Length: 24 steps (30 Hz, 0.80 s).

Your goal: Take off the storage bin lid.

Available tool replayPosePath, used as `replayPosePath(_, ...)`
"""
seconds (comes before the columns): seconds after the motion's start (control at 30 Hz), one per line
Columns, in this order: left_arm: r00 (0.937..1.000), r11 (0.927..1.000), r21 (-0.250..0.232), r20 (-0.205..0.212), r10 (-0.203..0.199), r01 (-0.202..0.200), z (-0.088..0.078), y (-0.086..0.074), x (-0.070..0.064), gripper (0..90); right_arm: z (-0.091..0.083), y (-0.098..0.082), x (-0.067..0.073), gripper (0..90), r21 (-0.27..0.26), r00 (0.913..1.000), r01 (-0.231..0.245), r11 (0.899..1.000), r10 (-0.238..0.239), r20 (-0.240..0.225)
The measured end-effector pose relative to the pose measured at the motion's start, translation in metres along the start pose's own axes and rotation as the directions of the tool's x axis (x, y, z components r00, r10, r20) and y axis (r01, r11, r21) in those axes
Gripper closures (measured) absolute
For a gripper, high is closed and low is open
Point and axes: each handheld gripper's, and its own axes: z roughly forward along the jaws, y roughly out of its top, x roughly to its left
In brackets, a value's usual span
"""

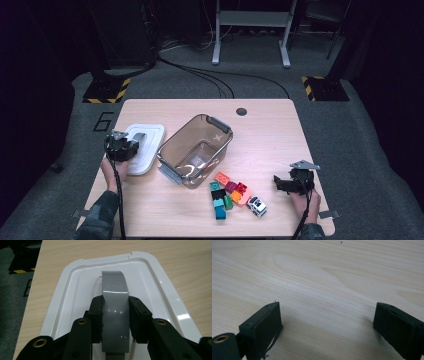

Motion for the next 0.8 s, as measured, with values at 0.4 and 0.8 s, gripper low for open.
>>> replayPosePath(0.4,0.9961,0.9995,0.018,-0.085,-0.024,0.025,0.016,-0.01,0.001,66.2,0.0,0.0,0.0,7.0,-0.001,1.0,-0.001,1.0,0.001,0.001)
replayPosePath(0.8,0.9978,0.9997,-0.016,-0.065,-0.017,0.016,-0.009,-0.008,0.0,19.7,0.0,0.0,0.0,6.9,-0.001,1.0,-0.001,1.0,0.001,0.001)
